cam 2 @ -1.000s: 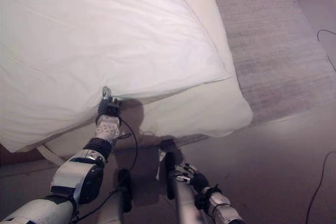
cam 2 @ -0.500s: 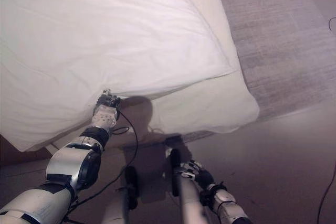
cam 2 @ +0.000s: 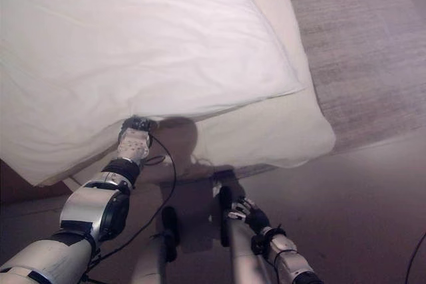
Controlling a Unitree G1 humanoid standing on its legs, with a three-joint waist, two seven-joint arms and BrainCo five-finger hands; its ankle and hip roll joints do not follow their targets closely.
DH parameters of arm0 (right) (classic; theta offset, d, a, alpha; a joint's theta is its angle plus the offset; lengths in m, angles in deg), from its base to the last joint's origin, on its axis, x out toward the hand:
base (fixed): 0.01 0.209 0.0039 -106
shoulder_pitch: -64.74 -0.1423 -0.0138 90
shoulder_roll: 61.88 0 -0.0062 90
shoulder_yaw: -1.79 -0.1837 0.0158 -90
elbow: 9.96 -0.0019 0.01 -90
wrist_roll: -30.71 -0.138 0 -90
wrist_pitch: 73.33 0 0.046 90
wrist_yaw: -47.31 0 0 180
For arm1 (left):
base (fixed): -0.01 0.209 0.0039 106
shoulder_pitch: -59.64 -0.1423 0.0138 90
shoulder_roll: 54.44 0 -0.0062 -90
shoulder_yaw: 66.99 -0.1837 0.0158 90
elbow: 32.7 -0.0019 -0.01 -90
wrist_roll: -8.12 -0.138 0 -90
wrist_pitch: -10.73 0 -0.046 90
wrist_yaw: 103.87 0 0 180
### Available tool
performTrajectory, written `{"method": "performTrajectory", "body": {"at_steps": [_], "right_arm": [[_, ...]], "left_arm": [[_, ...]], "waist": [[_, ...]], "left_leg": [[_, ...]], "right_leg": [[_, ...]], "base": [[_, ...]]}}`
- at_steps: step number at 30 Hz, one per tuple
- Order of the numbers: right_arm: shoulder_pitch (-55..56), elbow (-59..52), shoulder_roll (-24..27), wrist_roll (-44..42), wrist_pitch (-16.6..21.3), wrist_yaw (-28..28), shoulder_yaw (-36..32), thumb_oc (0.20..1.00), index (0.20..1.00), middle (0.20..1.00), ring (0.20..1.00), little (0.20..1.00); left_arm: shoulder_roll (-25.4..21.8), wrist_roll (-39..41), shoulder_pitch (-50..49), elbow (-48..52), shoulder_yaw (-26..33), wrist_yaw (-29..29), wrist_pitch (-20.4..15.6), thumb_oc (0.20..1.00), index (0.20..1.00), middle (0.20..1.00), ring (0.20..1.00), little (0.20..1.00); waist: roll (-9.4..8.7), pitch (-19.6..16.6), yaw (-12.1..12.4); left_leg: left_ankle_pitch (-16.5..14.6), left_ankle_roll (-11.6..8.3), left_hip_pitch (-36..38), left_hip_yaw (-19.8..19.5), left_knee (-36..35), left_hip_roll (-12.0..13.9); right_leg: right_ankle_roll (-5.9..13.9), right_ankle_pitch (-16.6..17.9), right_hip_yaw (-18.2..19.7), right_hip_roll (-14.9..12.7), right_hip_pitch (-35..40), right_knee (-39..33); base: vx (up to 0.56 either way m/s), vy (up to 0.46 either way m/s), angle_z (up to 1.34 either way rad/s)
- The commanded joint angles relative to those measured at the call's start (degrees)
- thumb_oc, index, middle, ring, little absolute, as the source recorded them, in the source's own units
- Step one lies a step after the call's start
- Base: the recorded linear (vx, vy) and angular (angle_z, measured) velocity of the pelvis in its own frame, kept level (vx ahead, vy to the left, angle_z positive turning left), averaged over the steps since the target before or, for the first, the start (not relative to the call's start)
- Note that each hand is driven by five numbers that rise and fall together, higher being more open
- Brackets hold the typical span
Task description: Make the bed
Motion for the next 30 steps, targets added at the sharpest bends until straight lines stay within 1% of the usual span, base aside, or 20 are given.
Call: {"method": "performTrajectory", "body": {"at_steps": [1,2,6,10,14,19,24,25,26,27,30], "right_arm": [[1.22,-4.21,-0.51,-4.36,1.93,0.41,-1.2,1.0,1.0,1.0,1.0,1.0],[-0.68,-4.7,-2.19,-9.77,1.98,0.33,-2.4,1.0,1.0,1.0,1.0,1.0],[-4.1,-5.13,-4.68,-16.72,1.71,-0.58,-2.54,1.0,1.0,1.0,1.0,1.0],[-6.97,-4.69,-6.98,-22.52,1.47,-1.76,-2.17,1.0,1.0,1.0,1.0,1.0],[-9.66,-4.17,-9.22,-26.62,1.58,-1.9,-1.73,1.0,1.0,1.0,1.0,1.0],[-9.77,-4.47,-9.72,-27.16,1.54,-2.15,-0.99,1.0,1.0,1.0,1.0,1.0],[-9.07,-3.88,-10.43,-29.28,1.9,-2.32,-1.59,1.0,1.0,1.0,1.0,1.0],[-9.01,-3.62,-10.71,-30.13,1.94,-2.45,-1.86,1.0,1.0,1.0,1.0,1.0],[-8.75,-3.57,-11.4,-32.5,1.8,-2.86,-2.39,1.0,1.0,1.0,1.0,1.0],[-8.78,-3.55,-11.4,-32.55,1.8,-2.9,-2.4,1.0,1.0,1.0,1.0,1.0],[-9.87,-2.07,-13.73,-38.22,1.15,-3.57,-3.41,1.0,1.0,1.0,1.0,1.0]], "left_arm": [[1.89,-3.35,1.64,3.46,-3.54,2.31,-3.9,0.2,0.2,0.2,0.2,0.2],[3.88,-4.1,-2.08,12.1,-5.58,2.69,-6.27,0.2,0.2,0.2,0.2,0.2],[5.69,-4.31,-7.8,23.46,-8.39,4.08,-8.77,0.2,0.2,0.2,0.2,0.2],[6.41,-3.52,-11.65,30.35,-10.23,6.24,-10.08,0.2,0.2,0.2,0.2,0.2],[6.69,-3.11,-14.69,35.9,-11.04,8.42,-11.02,0.2,0.2,0.2,0.2,0.2],[6.58,-2.74,-16.6,38.06,-11.21,9.33,-11.64,0.2,0.2,0.2,0.2,0.2],[6.56,-1.43,-19.52,40.79,-9.84,11.34,-13.55,0.2,0.2,0.2,0.2,0.2],[6.54,-1.33,-19.92,41.45,-9.82,11.7,-13.77,0.2,0.2,0.2,0.2,0.2],[6.74,-1.0,-20.7,42.33,-9.71,12.18,-13.85,0.2,0.2,0.2,0.2,0.2],[6.73,-1.0,-20.73,42.37,-9.73,12.17,-13.86,0.2,0.2,0.2,0.2,0.2],[7.11,-0.8,-22.57,45.59,-9.79,13.25,-14.36,0.2,0.2,0.2,0.2,0.2]], "waist": [[1.53,-3.69,0.32],[1.87,-2.85,1.2],[2.21,-1.76,2.65],[2.45,-1.17,3.59],[2.65,-0.57,4.62],[2.59,-0.68,5.02],[2.54,-0.44,5.41],[2.56,-0.56,5.46],[2.61,-0.44,5.59],[2.58,-0.58,5.59],[2.77,-0.42,6.3]], "left_leg": [[5.21,-0.82,-2.08,-1.05,-3.94,-0.37],[5.65,-0.8,-1.46,-1.38,-4.94,-0.84],[5.93,-0.54,-0.6,-2.22,-6.1,-1.6],[6.51,-0.26,-0.39,-2.55,-6.82,-2.17],[6.1,-0.03,-0.2,-2.68,-6.54,-2.56],[6.29,0.12,-0.64,-2.78,-6.4,-2.8],[5.56,0.17,-0.27,-2.88,-5.87,-2.95],[5.82,0.18,-0.58,-2.88,-5.92,-3.0],[5.43,0.23,-0.43,-2.84,-5.62,-2.95],[5.7,0.26,-0.68,-2.83,-5.69,-2.98],[5.13,0.61,-0.77,-2.89,-5.33,-3.24]], "right_leg": [[7.78,-0.09,0.53,-2.99,2.41,-4.32],[7.76,0.11,0.14,-3.13,3.03,-4.82],[7.7,0.06,-0.44,-3.24,4.14,-5.35],[7.71,0.33,-0.63,-3.56,4.26,-5.34],[7.58,-0.26,-0.81,-3.74,4.33,-4.52],[7.44,-0.23,-0.85,-3.89,3.92,-4.16],[7.36,-0.98,-0.9,-3.8,4.03,-3.35],[7.34,-0.73,-0.86,-3.87,3.66,-3.33],[7.36,-1.06,-0.85,-3.86,3.72,-3.0],[7.35,-0.81,-0.83,-3.88,3.48,-3.1],[7.37,-1.17,-0.69,-3.8,3.46,-2.85]], "base": [[-0.02,-0.007,0.15],[-0.02,-0.004,0.14],[-0.01,0.001,0.15],[-0.01,0.016,0.13],[0.0,0.01,0.07],[0.0,0.0,0.0],[0.01,0.002,0.0],[0.0,0.0,0.0],[0.0,0.0,0.0],[0.0,0.0,0.0],[0.01,0.01,0.0]]}}
